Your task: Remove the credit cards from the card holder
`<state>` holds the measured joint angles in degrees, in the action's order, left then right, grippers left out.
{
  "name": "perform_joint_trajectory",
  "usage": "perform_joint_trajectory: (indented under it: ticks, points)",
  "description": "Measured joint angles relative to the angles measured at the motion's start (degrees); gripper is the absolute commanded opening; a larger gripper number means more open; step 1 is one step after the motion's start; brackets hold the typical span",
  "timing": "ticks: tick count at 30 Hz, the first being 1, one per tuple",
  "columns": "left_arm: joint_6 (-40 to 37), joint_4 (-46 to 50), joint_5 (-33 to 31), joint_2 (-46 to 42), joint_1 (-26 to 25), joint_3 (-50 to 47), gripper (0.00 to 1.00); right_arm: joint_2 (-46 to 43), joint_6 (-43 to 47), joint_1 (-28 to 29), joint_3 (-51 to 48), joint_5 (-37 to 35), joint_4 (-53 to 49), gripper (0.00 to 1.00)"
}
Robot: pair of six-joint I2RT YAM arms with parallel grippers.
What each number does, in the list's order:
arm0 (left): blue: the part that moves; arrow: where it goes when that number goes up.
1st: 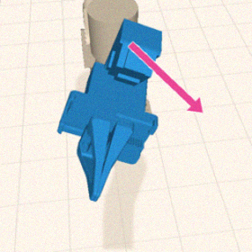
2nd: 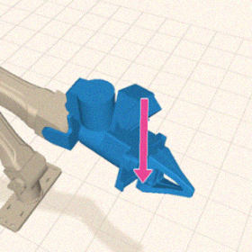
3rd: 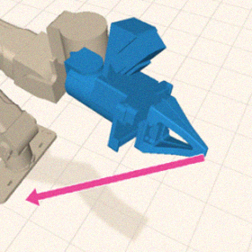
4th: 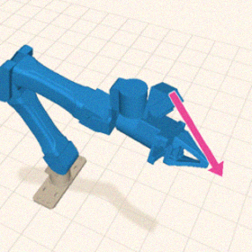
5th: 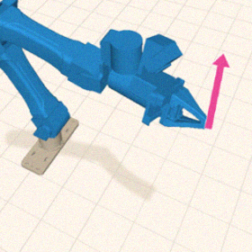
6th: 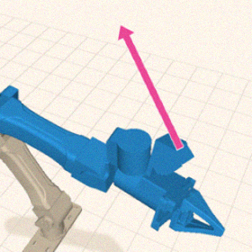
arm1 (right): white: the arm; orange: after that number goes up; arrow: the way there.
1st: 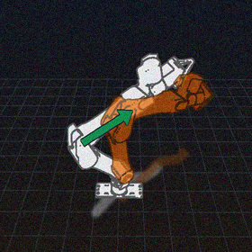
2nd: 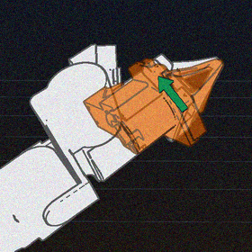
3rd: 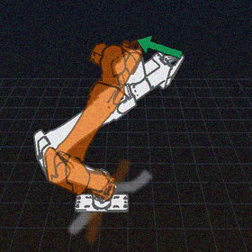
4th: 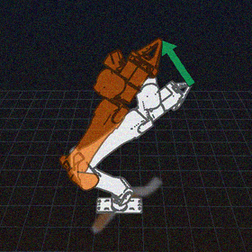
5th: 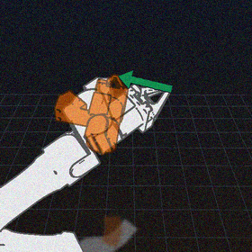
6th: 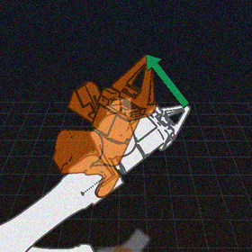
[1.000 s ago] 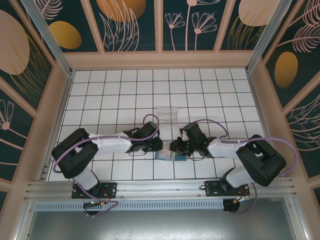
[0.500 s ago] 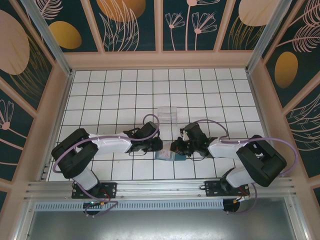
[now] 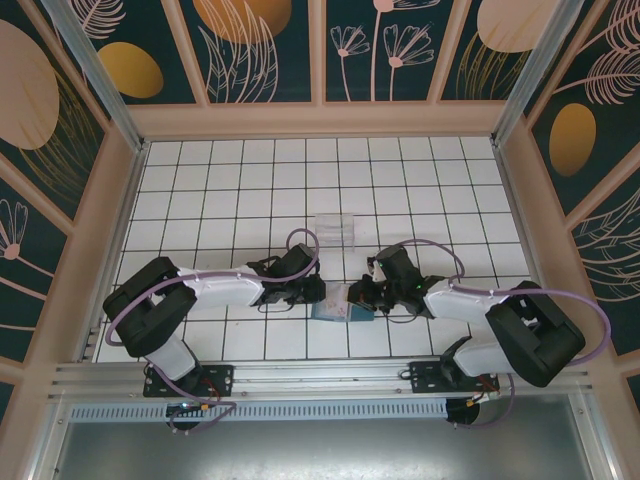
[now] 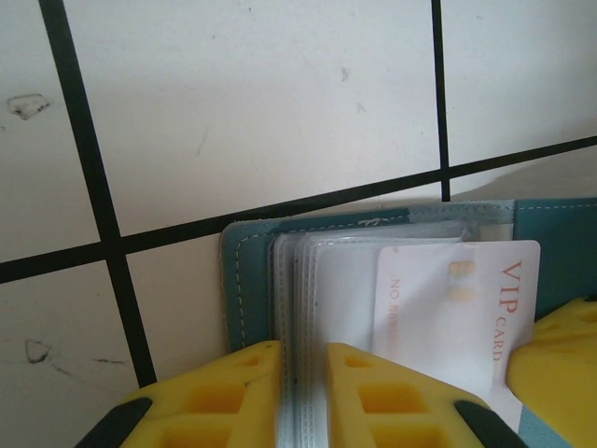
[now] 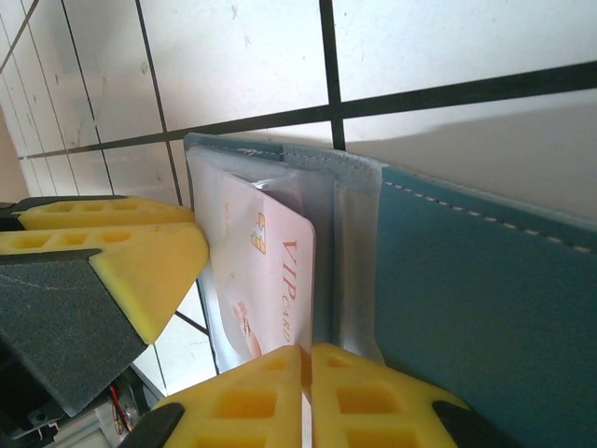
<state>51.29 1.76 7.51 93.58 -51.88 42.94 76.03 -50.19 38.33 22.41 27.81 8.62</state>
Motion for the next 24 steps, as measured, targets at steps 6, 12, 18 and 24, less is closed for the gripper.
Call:
perform_joint_trajectory:
  ticks: [6, 12, 18, 24]
  points:
    - [0.0, 0.2, 0.0, 0.0, 0.0, 0.0, 0.17, 0.0, -0.1, -0.2, -1.3, 1.2, 2.2, 0.24]
    - [0.0, 0.4, 0.0, 0.0, 0.0, 0.2, 0.16, 2.3, -0.3, -0.2, -1.7, 2.3, 5.5, 0.24]
    - [0.0, 0.4, 0.0, 0.0, 0.0, 0.2, 0.16, 4.2, -0.8, -0.4, -2.0, 3.2, 7.7, 0.22]
    - [0.0, 0.5, 0.0, 0.0, 0.0, 0.3, 0.15, 4.4, -1.2, -0.5, -2.6, 3.3, 8.9, 0.16]
